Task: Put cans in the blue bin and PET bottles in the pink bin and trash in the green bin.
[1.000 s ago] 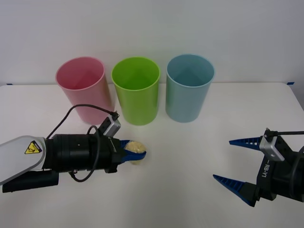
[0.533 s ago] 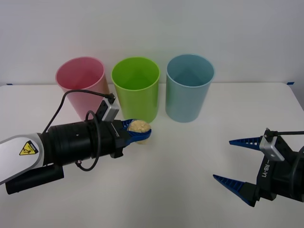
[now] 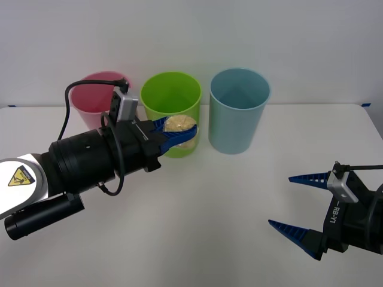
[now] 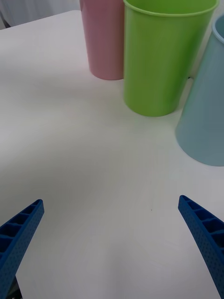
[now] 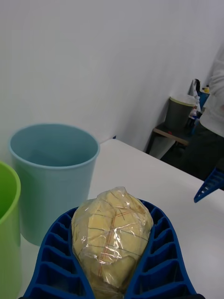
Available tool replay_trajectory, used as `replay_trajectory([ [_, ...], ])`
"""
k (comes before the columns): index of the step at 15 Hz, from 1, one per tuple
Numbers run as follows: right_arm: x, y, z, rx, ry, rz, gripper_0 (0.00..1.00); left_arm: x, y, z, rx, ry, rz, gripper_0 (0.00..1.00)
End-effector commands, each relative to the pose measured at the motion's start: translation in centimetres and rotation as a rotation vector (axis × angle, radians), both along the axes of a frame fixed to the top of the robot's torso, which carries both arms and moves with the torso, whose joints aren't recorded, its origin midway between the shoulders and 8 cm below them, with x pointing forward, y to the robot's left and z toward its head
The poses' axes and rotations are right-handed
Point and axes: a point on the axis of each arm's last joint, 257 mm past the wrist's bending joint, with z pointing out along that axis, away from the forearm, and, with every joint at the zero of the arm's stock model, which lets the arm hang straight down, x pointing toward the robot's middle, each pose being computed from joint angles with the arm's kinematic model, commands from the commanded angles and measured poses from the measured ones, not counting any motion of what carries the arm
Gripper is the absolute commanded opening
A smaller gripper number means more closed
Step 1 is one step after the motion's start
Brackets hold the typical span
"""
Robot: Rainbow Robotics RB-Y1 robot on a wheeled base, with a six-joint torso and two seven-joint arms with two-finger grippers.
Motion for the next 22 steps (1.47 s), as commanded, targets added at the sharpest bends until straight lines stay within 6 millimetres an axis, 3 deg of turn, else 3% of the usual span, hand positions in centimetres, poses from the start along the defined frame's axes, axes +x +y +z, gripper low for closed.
replay_trajectory([
  [1, 0.0, 0.0, 0.0, 0.000, 0.000, 0.000, 1.00, 0.8, 0.5, 4.0, -0.083, -0.041, 0.038, 0.00],
  [6, 0.0, 0.0, 0.0, 0.000, 0.000, 0.000, 1.00, 3.3, 1.7, 9.1, -0.187, -0.091, 0.101, 0.00],
  [10, 0.0, 0.0, 0.0, 0.000, 0.000, 0.000, 1.00, 7.3, 3.0, 12.3, -0.233, -0.156, 0.182, 0.00],
  [15, 0.0, 0.0, 0.0, 0.000, 0.000, 0.000, 1.00, 11.3, 4.7, 12.9, -0.209, -0.199, 0.258, 0.00],
  [22, 0.0, 0.0, 0.0, 0.000, 0.000, 0.000, 1.00, 14.8, 6.7, 10.9, -0.115, -0.187, 0.299, 0.00],
])
